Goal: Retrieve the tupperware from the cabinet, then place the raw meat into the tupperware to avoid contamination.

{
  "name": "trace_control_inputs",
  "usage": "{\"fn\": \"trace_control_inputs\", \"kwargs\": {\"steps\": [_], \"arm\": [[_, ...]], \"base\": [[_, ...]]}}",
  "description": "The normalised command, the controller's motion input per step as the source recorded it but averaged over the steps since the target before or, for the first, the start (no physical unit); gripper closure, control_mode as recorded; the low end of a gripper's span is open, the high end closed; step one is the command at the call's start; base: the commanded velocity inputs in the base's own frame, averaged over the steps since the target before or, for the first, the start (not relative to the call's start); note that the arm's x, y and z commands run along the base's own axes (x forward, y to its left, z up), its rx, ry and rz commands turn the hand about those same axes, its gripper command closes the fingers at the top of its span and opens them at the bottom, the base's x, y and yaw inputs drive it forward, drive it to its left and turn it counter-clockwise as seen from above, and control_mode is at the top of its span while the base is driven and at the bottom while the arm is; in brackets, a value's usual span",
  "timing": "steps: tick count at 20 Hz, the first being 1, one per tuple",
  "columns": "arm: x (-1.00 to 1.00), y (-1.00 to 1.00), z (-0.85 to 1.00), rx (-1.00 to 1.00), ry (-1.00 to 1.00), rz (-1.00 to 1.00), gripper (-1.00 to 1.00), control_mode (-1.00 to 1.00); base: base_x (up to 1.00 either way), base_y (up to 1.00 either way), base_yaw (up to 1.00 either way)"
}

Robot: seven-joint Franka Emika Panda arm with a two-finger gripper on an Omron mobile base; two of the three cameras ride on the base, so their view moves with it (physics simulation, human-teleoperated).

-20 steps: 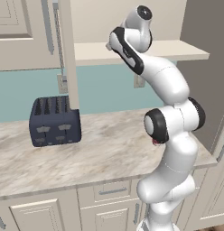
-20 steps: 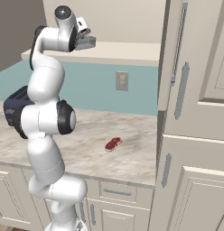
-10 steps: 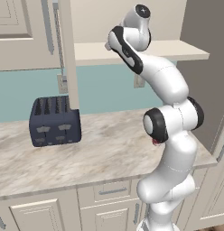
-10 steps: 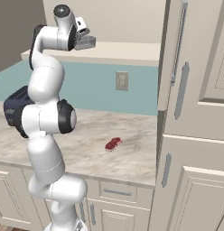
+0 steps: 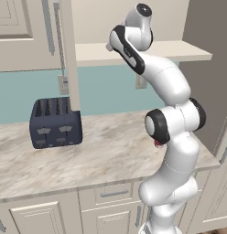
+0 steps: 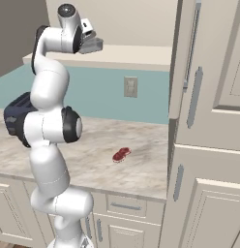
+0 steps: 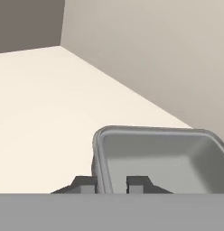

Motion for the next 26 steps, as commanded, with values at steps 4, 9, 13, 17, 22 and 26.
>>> {"fn": "trace_control_inputs", "kwargs": {"steps": [4,9,13,17,22,26], "arm": [[0.00,0.00,-0.04,0.00,0.06,0.00,1.00,-1.00],[0.00,0.00,0.00,0.00,0.00,0.00,1.00,-1.00],[0.00,0.00,0.00,0.00,0.00,0.00,1.00,-1.00],[-0.06,0.00,0.00,0.00,0.01,0.00,1.00,-1.00],[-0.11,0.00,0.00,0.00,0.03,0.01,1.00,-1.00],[-0.16,0.00,0.00,0.00,0.03,0.01,1.00,-1.00]], "base": [[0.00,0.00,0.00],[0.00,0.00,0.00],[0.00,0.00,0.00],[0.00,0.00,0.00],[0.00,0.00,0.00],[0.00,0.00,0.00]]}}
